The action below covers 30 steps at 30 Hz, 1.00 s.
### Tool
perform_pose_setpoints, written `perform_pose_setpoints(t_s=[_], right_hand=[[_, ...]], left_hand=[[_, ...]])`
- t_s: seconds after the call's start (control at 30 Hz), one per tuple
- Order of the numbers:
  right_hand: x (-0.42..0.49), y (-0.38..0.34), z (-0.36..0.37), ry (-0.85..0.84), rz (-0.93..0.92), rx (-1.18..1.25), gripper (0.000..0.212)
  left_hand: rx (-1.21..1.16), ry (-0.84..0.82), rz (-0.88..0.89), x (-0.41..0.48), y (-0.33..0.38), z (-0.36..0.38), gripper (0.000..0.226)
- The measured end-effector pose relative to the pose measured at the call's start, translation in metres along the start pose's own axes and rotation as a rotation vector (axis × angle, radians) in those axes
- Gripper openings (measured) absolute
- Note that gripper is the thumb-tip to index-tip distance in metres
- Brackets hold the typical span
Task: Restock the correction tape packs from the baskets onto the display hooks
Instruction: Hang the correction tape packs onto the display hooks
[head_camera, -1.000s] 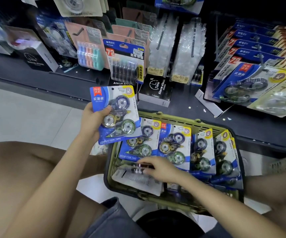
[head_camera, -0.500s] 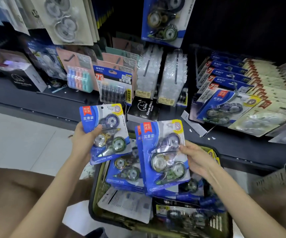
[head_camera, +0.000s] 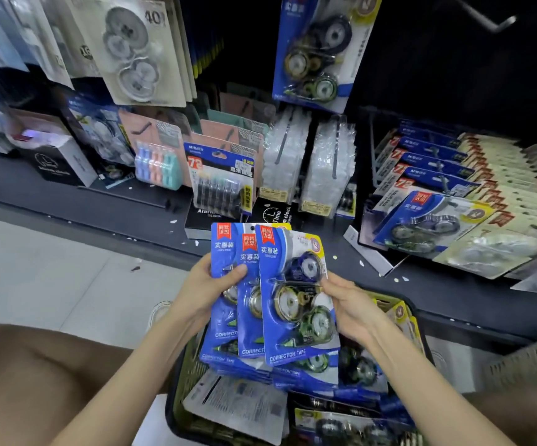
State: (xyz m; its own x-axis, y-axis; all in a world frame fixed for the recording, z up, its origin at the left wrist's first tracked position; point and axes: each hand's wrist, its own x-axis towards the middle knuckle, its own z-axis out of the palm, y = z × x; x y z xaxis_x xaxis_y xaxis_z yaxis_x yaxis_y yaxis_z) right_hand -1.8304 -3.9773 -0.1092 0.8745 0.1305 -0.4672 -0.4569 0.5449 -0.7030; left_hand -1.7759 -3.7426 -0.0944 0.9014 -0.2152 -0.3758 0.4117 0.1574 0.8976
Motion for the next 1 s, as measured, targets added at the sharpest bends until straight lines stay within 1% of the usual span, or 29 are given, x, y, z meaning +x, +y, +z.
perform_pose_setpoints(t_s=[0.1,0.17,0.27,0.4,0.47,0.53,0.6,0.67,0.77,0.87,1.0], right_hand=[[-0.001,-0.005,0.003,0.051,-0.009,-0.052,0.034],[0.001,-0.009,0.001,0.115,-0.049,-0.12,0.028],[0.005,-0.016,-0.001,0.16,-0.082,-0.194,0.021],[0.009,-0.03,-0.009,0.268,-0.111,-0.188,0.021],[0.011,-0.04,-0.012,0.324,-0.138,-0.175,0.024],[0.009,-0.055,-0.01,0.376,-0.194,-0.204,0.025],[0.002,-0.076,0.002,0.391,-0.262,-0.238,0.021],[-0.005,-0.102,0.018,0.402,-0.372,-0.288,0.015],[-0.014,-0.138,0.048,0.408,-0.561,-0.398,0.019],[-0.017,-0.166,0.077,0.373,-0.758,-0.496,0.022],[-0.015,-0.194,0.106,0.301,-0.897,-0.551,0.021]], left_hand=[[0.035,0.046,-0.009,0.002,-0.001,0.0,0.029],[0.054,0.075,0.004,0.004,0.0,-0.002,0.032],[0.047,0.118,0.037,0.005,0.007,-0.006,0.033],[0.019,0.228,0.09,0.008,0.022,-0.017,0.032],[0.026,0.267,0.13,0.008,0.031,-0.023,0.028],[0.092,0.308,0.19,0.005,0.04,-0.025,0.024],[0.224,0.342,0.275,0.001,0.052,-0.026,0.028],[0.363,0.378,0.371,-0.004,0.068,-0.022,0.033],[0.497,0.428,0.497,-0.004,0.101,-0.011,0.036],[0.55,0.448,0.603,-0.001,0.133,0.0,0.035],[0.571,0.481,0.686,0.009,0.157,0.006,0.033]])
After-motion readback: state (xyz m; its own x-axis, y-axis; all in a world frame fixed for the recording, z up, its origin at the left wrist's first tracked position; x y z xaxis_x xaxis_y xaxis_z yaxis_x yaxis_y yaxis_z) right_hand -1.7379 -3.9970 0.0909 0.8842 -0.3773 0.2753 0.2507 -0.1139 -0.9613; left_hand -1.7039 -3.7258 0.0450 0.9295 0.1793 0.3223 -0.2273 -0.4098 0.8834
